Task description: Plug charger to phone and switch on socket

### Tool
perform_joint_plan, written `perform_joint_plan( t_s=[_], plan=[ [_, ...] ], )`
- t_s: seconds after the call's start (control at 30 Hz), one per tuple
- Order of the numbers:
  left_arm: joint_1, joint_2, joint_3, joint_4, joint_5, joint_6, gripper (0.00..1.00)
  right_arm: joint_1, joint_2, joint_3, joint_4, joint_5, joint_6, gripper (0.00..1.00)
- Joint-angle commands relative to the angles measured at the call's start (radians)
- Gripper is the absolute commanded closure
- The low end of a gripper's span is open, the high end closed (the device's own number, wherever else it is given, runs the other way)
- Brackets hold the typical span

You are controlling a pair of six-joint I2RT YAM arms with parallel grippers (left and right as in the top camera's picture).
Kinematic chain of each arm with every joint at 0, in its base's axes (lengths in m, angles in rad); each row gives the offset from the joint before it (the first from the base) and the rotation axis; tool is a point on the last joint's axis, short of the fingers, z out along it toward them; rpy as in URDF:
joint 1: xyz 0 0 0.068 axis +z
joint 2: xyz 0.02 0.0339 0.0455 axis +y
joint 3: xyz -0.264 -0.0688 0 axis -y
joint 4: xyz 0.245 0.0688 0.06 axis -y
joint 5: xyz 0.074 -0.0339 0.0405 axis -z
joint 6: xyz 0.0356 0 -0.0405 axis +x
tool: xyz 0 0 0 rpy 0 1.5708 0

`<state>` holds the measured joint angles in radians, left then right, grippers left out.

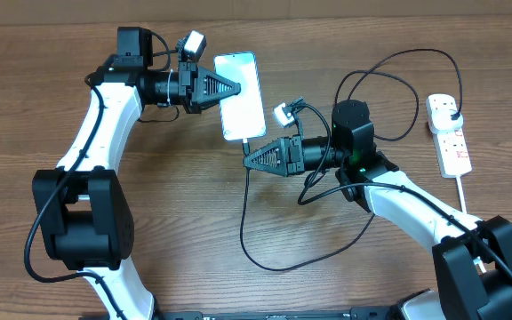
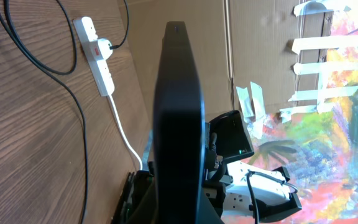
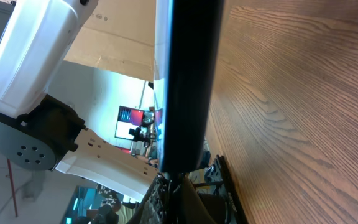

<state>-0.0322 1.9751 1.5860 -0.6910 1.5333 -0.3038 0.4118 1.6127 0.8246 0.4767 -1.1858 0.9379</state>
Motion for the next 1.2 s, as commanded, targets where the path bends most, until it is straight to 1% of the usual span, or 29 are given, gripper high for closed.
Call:
perform_joint_plan(
  t_s=[0.0, 1.17],
  plan=[
    [-0.008, -0.014, 0.020, -0.004, 0.048, 0.027, 0.96, -0.024, -0.015, 0.001, 0.008, 0.057, 0.002, 0.96],
    [-0.007, -0.014, 0.020, -0.008, 0.048, 0.027, 0.96, -0.042, -0.015, 0.001, 0.045, 0.057, 0.009, 0.96]
  ],
)
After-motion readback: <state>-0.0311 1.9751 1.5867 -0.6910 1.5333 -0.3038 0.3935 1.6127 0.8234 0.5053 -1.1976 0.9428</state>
